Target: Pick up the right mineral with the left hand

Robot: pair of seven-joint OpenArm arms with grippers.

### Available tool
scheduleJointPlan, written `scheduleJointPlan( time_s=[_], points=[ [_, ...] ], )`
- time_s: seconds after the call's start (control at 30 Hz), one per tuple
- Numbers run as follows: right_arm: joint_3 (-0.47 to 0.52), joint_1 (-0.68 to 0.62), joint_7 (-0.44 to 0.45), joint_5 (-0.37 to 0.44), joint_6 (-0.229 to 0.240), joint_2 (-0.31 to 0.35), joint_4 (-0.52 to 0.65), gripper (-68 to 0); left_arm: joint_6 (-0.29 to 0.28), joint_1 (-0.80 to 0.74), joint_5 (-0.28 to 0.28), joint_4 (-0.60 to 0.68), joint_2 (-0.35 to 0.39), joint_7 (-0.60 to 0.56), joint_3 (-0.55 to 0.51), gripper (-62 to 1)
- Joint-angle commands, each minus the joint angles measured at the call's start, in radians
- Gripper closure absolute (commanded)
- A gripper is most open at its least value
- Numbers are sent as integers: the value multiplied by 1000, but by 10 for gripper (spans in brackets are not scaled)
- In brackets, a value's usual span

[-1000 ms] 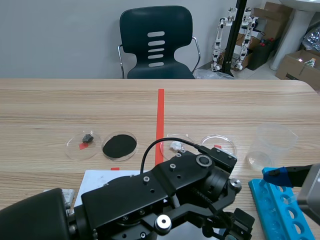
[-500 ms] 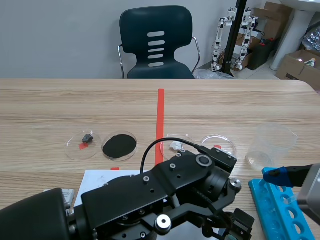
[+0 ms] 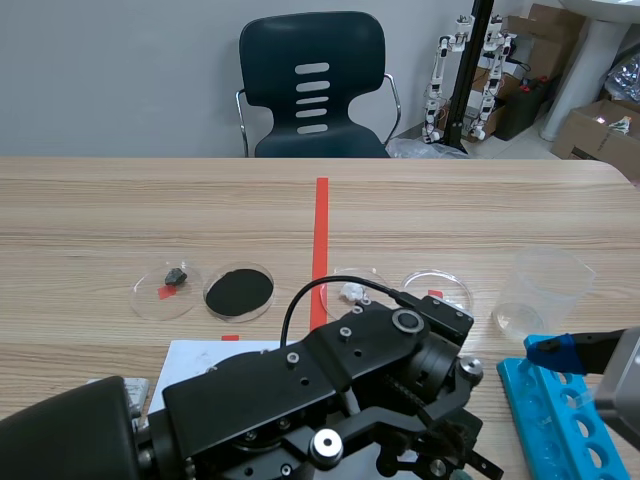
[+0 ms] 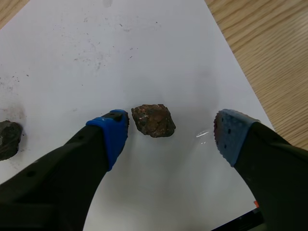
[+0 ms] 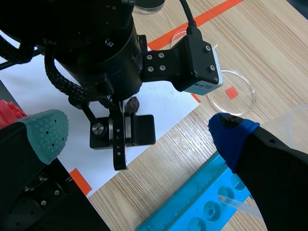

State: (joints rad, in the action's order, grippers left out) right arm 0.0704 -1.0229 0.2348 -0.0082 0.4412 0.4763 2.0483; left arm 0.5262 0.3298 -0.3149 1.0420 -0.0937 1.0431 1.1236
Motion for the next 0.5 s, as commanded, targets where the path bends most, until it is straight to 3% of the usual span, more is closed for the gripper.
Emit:
scheduleJointPlan(
  time_s=[0.0, 0.1, 0.27, 0.47],
  points=[
    [2, 6, 14, 12, -4, 0, 20, -608, 2, 6, -3, 15, -11, -3, -2, -357],
    [2, 6, 14, 12, -4, 0, 20, -608, 2, 6, -3, 15, -11, -2, -2, -317],
    [2, 6, 14, 12, -4, 0, 20, -608, 2, 6, -3, 15, -11, 2, -2, -179],
    [2, 6, 14, 12, -4, 0, 20, -608, 2, 6, -2, 15, -8, 5, -2, -143]
  ],
)
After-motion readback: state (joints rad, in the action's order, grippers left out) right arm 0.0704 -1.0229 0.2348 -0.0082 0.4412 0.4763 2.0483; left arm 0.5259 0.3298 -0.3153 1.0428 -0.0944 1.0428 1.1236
